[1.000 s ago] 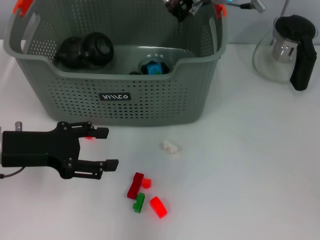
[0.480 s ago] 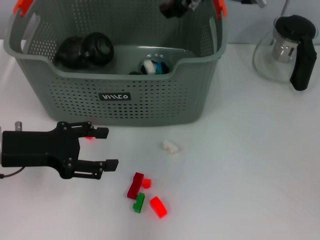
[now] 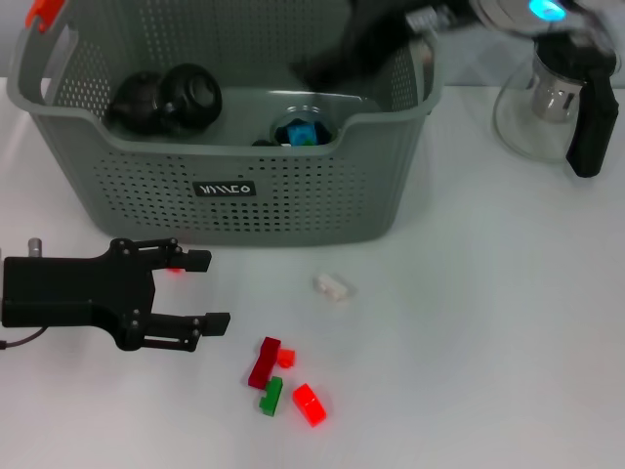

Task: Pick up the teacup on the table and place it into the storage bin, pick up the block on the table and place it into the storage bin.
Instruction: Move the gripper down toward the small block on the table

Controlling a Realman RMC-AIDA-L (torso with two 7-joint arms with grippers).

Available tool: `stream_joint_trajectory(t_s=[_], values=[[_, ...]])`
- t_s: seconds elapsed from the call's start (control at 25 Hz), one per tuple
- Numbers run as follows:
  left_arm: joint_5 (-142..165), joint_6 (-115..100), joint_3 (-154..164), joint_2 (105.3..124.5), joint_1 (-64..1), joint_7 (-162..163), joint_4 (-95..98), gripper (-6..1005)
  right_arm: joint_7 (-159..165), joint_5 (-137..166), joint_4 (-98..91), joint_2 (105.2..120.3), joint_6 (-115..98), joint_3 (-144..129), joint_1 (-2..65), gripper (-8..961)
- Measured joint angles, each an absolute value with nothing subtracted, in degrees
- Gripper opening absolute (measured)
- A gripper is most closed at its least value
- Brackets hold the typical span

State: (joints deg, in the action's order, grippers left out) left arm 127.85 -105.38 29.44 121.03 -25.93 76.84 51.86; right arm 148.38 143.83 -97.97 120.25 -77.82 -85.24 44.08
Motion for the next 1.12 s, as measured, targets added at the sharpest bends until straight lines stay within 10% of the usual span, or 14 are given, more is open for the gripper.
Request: stream_joint_trajectory(t_s=[1.12], values=[[127.8, -106.0, 29.4, 121.02, -25.6, 75.8, 51.9, 843, 152.9, 139.2, -65.1, 120.75, -77.3, -98.0, 50.4, 945]])
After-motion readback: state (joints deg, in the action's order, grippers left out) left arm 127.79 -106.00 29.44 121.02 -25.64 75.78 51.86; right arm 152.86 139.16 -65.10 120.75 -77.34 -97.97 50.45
